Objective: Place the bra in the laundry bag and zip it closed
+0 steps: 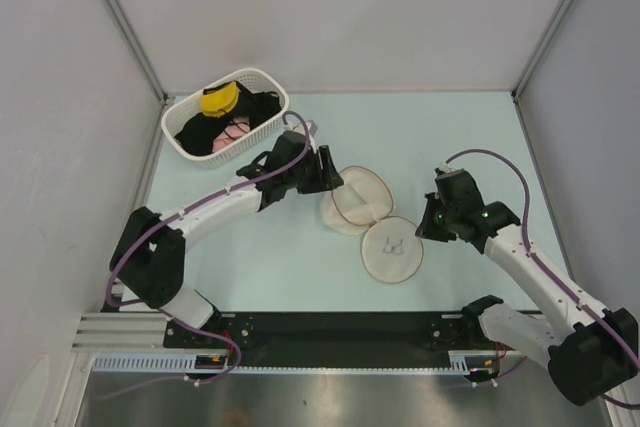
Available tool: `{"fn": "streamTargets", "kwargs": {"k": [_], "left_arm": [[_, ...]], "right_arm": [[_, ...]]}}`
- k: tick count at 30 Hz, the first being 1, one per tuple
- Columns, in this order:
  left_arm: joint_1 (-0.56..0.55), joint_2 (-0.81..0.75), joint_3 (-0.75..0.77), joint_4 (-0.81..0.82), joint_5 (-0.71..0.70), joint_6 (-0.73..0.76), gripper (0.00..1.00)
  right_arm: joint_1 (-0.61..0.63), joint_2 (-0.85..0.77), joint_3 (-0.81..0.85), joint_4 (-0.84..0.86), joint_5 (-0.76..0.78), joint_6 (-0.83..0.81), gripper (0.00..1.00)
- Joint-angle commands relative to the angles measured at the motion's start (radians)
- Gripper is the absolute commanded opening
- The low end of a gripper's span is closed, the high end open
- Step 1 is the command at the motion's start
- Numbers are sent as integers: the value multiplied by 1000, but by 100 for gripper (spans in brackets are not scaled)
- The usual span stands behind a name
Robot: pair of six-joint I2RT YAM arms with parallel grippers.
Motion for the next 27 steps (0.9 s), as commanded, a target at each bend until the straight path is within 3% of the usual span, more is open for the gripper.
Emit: {"fn": "streamTargets", "kwargs": {"k": [1,7,14,16,17,20,27], "left_arm": [[47,-31,65,73,65,4,76],[318,-22,139,41,177,-12,80],[624,88,234,55,223,-218,75],[681,168,298,57,222,-252,73],[693,197,324,49,222,-280,72],[721,295,408,49,195,-335,66],[753,386,474,89,116,-380,59]], "right_arm": [[-65,-20,33,-24,33,23,0],[-120,-23,20,-24,245,84,0],[-290,-69,8,32,355,95,2],[-332,-77,13,49,349,77,18],[-337,-77,20,60,349,48,36],[-338,-95,46,62,329,12,53],[-338,-192,66,22,238,-36,55]]}}
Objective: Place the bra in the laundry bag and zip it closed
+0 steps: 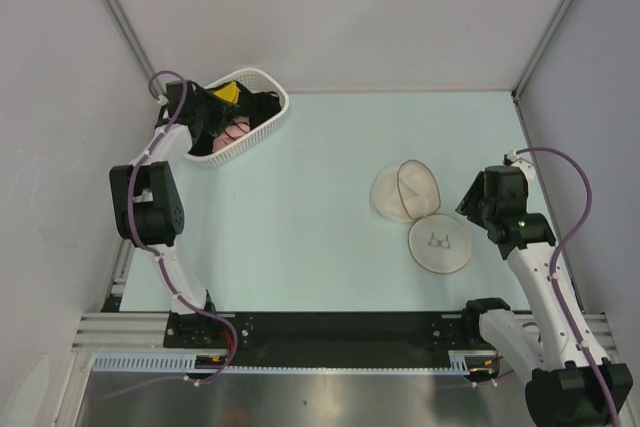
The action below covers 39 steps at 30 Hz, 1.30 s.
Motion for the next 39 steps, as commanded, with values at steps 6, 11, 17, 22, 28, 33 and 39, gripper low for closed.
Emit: {"fn": "streamTargets", "kwargs": {"k": [6,11,17,22,28,33,39], "left_arm": [[43,62,116,45,-44,-59,47],[60,87,146,28,-64,-63,47],[68,146,255,-33,-79,-59,47],[68,197,315,-78,-78,-71,45],[68,222,334,-98,-86,-89,41],[66,222,366,-96,-18,-94,7],[23,52,357,-93,2,-45,0]], "right_arm": [[4,-111,58,-29,-71,-43,55],[6,-103,63,-27,-80,-47,56],[6,-103,57,-18,-89,-47,56],[6,-107,58,-17,-91,-50,56],[4,-109,66,-14,-92,-49,56],[6,-111,73,-18,-99,-44,56],[6,-112,84,-21,-115,-40,56]]}}
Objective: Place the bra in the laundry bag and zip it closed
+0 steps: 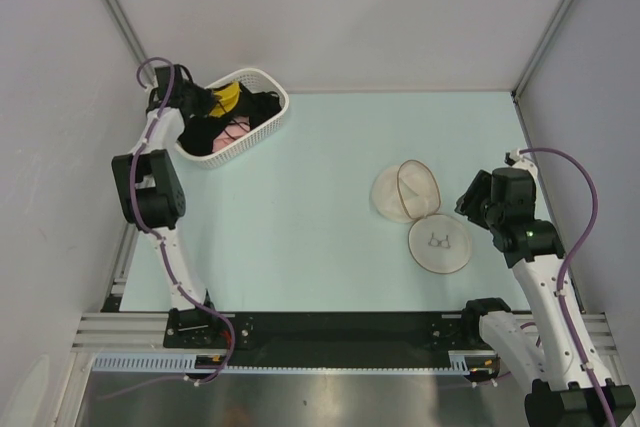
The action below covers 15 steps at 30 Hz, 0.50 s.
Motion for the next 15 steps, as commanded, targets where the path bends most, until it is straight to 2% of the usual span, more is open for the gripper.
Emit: {"fn": "streamTargets", "kwargs": {"k": [1,5,10,11,12,15], "left_arm": [[-38,-189,36,8,42,26,0],[-75,-325,82,-9,64,104,0],[-143,-535,112,-81,89,334,0],[-202,-560,108,-116,97,374,0],[-221,-586,102,-142,110,441,0],[-287,-689,-4,-164,205,515,0]], "right_arm": [[5,-8,53,4,-26,-7,56],[6,-7,67,-6,-74,-12,57],[15,4,75,-12,-138,-59,57],[17,12,76,-9,-188,-70,57],[18,13,75,-6,-203,-75,57],[29,21,73,12,-261,-78,57]]}}
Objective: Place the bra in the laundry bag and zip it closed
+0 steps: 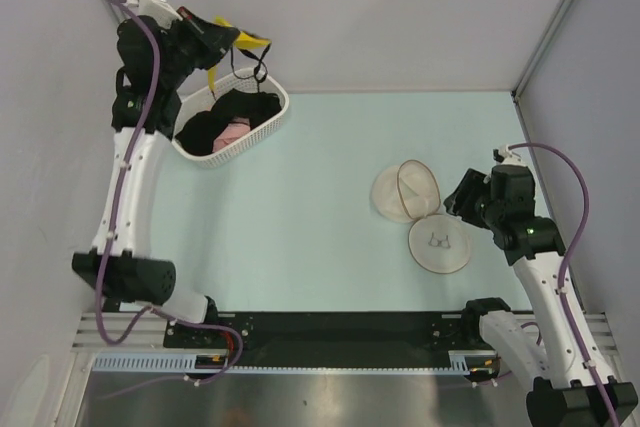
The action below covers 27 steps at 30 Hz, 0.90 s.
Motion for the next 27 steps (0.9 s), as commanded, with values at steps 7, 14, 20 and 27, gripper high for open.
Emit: {"fn": "streamTargets", "kwargs": {"k": [7,14,20,27], "left_arm": [[-250,-289,-469,-83,303,314,0],[-326,-387,-974,42,375,202,0],[-356,-447,-1275,187,409,99,0],[-360,-542,-1320,175,417,94,0]], "right_arm": [[97,38,35,37,-131,-32,58],[199,57,14,79,-163,-26,59],[351,125,-19,171,-211,-9,70],[544,265,-52,355,-297,56,81]]}}
